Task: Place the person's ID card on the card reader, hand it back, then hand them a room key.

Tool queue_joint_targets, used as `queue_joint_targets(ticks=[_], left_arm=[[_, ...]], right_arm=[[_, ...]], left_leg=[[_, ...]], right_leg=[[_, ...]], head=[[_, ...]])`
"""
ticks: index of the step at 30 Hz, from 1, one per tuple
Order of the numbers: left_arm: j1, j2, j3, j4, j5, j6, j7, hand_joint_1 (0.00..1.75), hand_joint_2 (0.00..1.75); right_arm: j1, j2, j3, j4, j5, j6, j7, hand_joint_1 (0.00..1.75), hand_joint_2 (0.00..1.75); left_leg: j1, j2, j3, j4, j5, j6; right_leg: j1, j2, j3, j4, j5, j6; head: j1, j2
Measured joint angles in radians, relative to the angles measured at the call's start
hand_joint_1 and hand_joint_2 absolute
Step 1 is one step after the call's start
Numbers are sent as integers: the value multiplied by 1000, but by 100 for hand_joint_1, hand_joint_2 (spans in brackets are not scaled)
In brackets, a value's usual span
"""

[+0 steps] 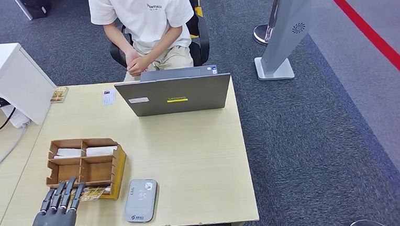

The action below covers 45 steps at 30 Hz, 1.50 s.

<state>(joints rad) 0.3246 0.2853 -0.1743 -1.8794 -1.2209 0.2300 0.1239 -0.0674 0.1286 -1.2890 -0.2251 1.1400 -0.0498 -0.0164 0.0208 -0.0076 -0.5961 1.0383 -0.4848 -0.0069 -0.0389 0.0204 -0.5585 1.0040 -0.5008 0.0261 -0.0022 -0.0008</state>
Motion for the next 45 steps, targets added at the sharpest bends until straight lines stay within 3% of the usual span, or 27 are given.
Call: queue_joint_targets(ticks=[23, 45], left_arm=[[-89, -68, 7, 65, -35, -10, -20, 0, 175], [-96, -82, 7, 113, -13, -24, -18, 0, 175]], right_arm=[[0, 0, 0, 0, 23, 5, 0, 0, 175], [0, 0, 0, 0, 33, 9, 0, 0, 175]], left_leg=[[0, 0, 0, 0, 0, 0], [0, 0, 0, 0, 0, 0]], right_leg=[[0, 0, 0, 0, 0, 0], [0, 0, 0, 0, 0, 0]], head=[[0, 0], [0, 0]])
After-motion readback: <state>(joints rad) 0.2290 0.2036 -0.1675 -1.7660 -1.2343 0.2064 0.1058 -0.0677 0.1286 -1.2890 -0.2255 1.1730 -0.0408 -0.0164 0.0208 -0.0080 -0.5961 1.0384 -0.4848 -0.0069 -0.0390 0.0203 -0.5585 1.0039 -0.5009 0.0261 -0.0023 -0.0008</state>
